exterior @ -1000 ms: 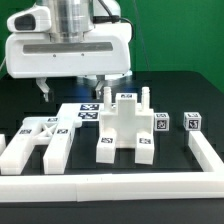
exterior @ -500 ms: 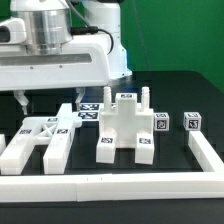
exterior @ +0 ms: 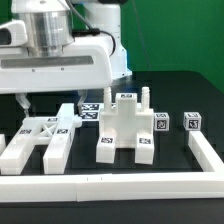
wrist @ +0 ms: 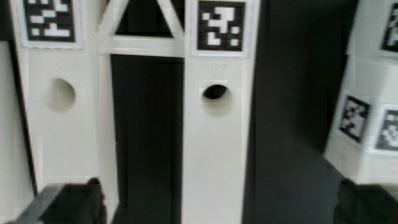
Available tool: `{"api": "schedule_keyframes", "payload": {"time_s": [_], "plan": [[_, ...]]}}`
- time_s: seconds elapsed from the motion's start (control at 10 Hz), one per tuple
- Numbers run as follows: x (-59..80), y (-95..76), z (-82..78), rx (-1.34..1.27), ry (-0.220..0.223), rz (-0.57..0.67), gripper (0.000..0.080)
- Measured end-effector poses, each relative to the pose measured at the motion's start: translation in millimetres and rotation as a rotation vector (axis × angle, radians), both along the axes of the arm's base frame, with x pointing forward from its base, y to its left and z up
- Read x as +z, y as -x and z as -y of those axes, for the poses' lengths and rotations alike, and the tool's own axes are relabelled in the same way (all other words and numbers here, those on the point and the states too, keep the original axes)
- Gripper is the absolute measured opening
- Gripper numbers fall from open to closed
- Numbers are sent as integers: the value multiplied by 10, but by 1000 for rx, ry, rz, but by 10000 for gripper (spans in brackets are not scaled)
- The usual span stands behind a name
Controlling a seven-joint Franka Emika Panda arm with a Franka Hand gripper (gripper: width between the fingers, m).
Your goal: Assemble chair
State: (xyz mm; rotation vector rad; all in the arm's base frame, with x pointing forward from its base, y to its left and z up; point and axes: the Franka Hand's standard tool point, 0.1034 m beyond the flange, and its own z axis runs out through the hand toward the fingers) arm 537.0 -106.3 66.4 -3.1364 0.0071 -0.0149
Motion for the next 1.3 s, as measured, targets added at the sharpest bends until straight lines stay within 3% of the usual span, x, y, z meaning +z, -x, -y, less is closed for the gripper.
{"api": "schedule_keyframes", "payload": {"time_s": [0.3,0.7,1.2,1.3], "plan": [[-239,-42,-87,-17,7,-21,649],[-427,-8,-136,-15,11,-37,649],[-495,43,-66,-8,2,-45,623],[-495,44,-65,-8,2,-45,444]]}}
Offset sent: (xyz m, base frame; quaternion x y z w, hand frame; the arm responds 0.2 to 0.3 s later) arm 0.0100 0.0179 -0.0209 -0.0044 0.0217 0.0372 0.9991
